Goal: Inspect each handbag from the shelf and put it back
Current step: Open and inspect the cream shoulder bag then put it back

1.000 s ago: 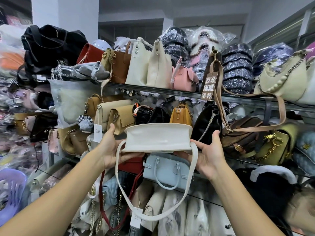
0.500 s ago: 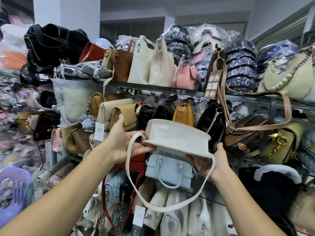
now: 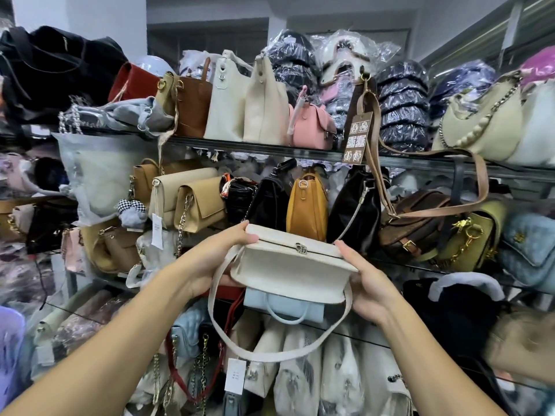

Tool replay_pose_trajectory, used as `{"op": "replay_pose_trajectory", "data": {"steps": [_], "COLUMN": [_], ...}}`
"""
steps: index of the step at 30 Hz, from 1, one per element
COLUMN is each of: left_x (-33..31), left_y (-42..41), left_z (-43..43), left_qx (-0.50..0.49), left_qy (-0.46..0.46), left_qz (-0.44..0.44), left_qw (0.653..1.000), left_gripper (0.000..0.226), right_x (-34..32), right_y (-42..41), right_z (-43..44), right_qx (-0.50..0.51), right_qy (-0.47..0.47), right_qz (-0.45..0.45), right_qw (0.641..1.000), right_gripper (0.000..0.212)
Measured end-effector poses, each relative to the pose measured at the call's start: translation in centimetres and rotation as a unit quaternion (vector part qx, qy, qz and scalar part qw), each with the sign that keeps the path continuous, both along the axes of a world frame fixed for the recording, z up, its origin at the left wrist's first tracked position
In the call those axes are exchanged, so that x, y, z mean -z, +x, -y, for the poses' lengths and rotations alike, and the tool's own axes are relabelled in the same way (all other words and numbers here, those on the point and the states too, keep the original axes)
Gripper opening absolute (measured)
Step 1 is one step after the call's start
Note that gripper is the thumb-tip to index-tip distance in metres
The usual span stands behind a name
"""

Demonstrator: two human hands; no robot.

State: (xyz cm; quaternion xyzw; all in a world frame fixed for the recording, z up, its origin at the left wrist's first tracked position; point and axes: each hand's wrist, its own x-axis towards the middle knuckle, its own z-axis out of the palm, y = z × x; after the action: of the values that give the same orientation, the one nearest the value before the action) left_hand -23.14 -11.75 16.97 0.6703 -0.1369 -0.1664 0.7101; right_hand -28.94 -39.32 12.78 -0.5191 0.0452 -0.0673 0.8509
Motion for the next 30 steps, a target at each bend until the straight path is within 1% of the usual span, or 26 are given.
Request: {"op": "replay_pose_trajectory", "data": {"steps": [1,3,5,7,8,9,13,16,19,21,24,26,28,30], "left_x": [0.3,0.8,1.4,2.2,2.6,2.9,4.1,5.0,6.1,7.0,8.7,10.2,11.9,13.0], "left_y": [0.3,0.8,1.2,1.9,2.2,2.5,3.7,4.1,4.4,4.4,4.0,4.3,5.0,5.6], "left_z": [0.1,0.4,0.7,1.0,1.3,1.5,3.2,4.1,5.2,6.0,7.3,8.1,9.0,10.0], "left_qx": [0.011,0.038,0.064,0.089,0.1,0.108,0.146,0.177,0.211,0.225,0.223,0.213,0.209,0.2], "left_qy": [-0.003,-0.004,-0.018,-0.045,-0.054,-0.061,-0.07,-0.086,-0.068,-0.053,-0.024,-0.007,0.022,0.055], "left_qz": [0.007,0.012,0.014,0.004,-0.003,-0.008,-0.011,0.001,0.03,0.054,0.094,0.098,0.111,0.116], "left_qw": [1.0,0.999,0.998,0.995,0.994,0.992,0.987,0.98,0.975,0.971,0.97,0.972,0.971,0.971], "left_gripper": [0.069,0.072,0.081,0.092,0.092,0.083,0.058,0.06,0.064,0.064,0.069,0.072,0.071,0.078], "right_x": [0.2,0.5,0.9,1.1,1.1,1.1,1.8,2.6,3.5,4.1,4.9,5.6,6.6,7.7], "right_y": [0.0,-0.3,-0.8,-1.4,-1.8,-2.2,-3.3,-4.2,-5.5,-6.1,-6.9,-7.2,-7.3,-7.3], "right_z": [0.3,0.8,1.1,1.4,1.6,1.6,1.6,1.7,2.2,2.6,3.0,3.6,4.3,5.0], "right_qx": [0.01,0.023,0.01,0.007,0.012,0.018,0.05,0.08,0.096,0.103,0.127,0.142,0.156,0.169], "right_qy": [-0.003,-0.014,-0.032,-0.058,-0.071,-0.086,-0.134,-0.166,-0.217,-0.225,-0.251,-0.267,-0.287,-0.302], "right_qz": [0.012,0.024,0.032,0.035,0.03,0.022,0.005,-0.018,-0.046,-0.05,-0.048,-0.054,-0.064,-0.074], "right_qw": [1.0,0.999,0.999,0.998,0.997,0.996,0.99,0.983,0.97,0.968,0.959,0.952,0.943,0.935], "right_gripper": [0.054,0.063,0.063,0.056,0.053,0.053,0.055,0.055,0.055,0.057,0.045,0.042,0.049,0.055]}}
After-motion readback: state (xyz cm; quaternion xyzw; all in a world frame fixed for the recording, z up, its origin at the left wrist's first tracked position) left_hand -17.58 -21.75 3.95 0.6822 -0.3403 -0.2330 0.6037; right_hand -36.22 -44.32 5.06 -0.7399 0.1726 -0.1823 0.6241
